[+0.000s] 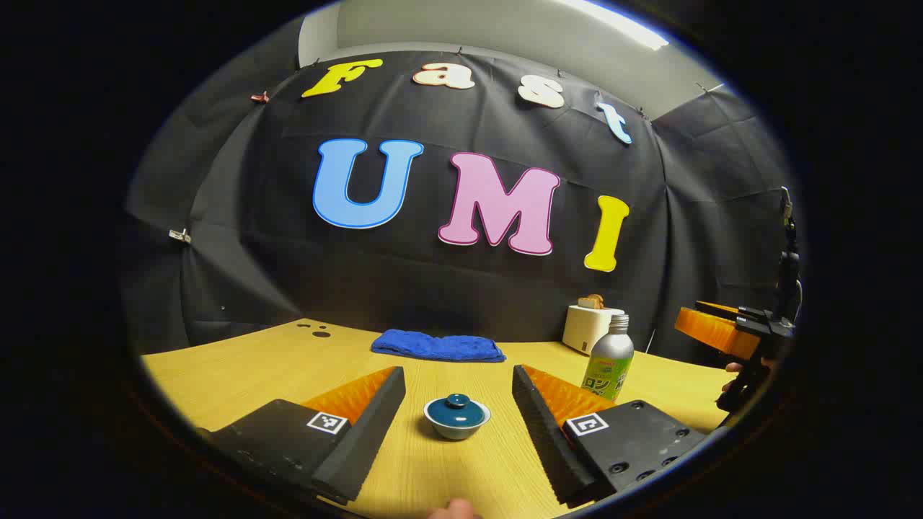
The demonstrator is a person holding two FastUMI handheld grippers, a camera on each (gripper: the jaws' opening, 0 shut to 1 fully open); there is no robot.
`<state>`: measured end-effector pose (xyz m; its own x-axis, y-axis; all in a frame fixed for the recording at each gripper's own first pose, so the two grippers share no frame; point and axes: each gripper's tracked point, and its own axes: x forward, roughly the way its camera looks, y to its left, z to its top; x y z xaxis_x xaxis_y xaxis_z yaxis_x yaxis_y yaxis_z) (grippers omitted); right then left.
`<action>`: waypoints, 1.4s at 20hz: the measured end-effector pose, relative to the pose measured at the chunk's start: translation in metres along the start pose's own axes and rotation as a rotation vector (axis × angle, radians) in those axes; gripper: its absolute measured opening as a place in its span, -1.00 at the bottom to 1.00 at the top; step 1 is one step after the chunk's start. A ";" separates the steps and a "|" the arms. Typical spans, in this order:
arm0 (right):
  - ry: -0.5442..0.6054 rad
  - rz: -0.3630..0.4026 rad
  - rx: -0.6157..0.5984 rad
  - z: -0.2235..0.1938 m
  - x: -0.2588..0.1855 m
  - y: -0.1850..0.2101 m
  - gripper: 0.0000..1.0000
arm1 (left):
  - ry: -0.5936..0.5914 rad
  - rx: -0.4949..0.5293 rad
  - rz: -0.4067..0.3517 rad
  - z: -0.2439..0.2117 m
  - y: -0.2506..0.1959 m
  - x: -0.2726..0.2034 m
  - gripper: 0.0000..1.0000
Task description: Open the teacup lid with one hand, grasp the water bottle and pour water into the teacup with the other hand; after pouring, place the water bottle on the coaster and then close the teacup lid.
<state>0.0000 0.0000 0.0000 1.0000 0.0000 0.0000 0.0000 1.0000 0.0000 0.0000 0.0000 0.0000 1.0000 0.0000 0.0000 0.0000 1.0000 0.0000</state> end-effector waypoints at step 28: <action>0.008 0.033 0.023 -0.005 -0.001 0.008 0.94 | 0.155 0.058 -0.038 -0.055 -0.027 0.049 0.89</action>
<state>-0.0007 0.0083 -0.0049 0.9994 0.0332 -0.0074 -0.0330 0.9992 0.0228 0.0489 -0.0274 -0.0551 0.9872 -0.0337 -0.1558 0.0428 0.9976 0.0552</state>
